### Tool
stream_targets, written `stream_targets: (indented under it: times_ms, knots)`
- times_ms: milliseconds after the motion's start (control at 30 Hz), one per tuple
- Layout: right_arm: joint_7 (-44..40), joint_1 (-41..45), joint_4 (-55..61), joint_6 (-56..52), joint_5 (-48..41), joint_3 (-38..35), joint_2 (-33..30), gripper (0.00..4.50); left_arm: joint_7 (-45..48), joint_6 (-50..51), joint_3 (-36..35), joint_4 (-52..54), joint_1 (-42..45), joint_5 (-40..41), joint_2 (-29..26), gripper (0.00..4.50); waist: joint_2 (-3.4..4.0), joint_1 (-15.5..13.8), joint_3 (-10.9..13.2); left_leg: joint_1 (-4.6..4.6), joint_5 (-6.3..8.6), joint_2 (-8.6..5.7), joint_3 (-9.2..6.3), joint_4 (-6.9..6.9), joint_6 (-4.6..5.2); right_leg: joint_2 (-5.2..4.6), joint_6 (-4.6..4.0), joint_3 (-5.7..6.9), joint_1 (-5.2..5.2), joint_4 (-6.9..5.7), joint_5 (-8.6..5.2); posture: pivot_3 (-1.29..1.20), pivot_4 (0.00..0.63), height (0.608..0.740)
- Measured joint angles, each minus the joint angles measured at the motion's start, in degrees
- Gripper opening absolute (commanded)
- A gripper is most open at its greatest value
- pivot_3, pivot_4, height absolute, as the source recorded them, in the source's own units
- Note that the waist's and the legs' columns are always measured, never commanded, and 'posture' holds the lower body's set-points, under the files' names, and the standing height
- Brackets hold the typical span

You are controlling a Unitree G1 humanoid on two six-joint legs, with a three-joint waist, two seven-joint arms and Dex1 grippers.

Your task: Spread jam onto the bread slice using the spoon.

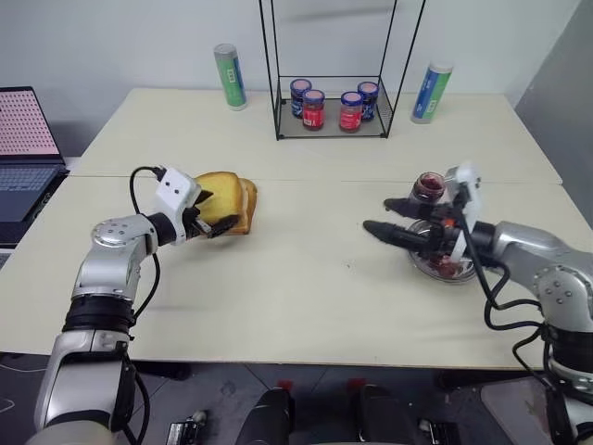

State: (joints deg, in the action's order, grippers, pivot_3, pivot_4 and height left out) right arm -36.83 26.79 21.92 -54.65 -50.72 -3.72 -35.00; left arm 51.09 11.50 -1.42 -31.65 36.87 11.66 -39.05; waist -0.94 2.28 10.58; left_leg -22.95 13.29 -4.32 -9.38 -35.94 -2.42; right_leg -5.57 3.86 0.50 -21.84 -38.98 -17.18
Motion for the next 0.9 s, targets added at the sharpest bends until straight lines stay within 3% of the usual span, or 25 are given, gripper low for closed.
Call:
stream_targets:
  times_ms: [300, 900]
  knots:
    - [3.29, -0.80, 1.81, -0.82, -0.09, 0.41, 1.37, 4.45, 2.13, -3.95, 0.00, -6.23, 2.21, -1.25, 0.14, 4.50, 0.00, 0.05, 0.00, 0.06, 0.00, 0.01, -0.01, -0.04, 0.03, 0.07, 0.06, -0.04, 0.02, -0.03, 0.09, 0.00, 0.150, 0.740]
    - [3.35, 0.35, 3.63, -2.52, -2.07, 0.60, 1.71, 4.45, 7.24, -3.72, 0.07, -4.24, 1.65, -3.28, -1.40, 4.50, 0.00, 0.01, 0.00, 0.05, 0.00, 0.02, -0.01, -0.04, 0.03, 0.07, 0.06, -0.05, 0.01, -0.02, 0.09, 0.00, 0.150, 0.740]
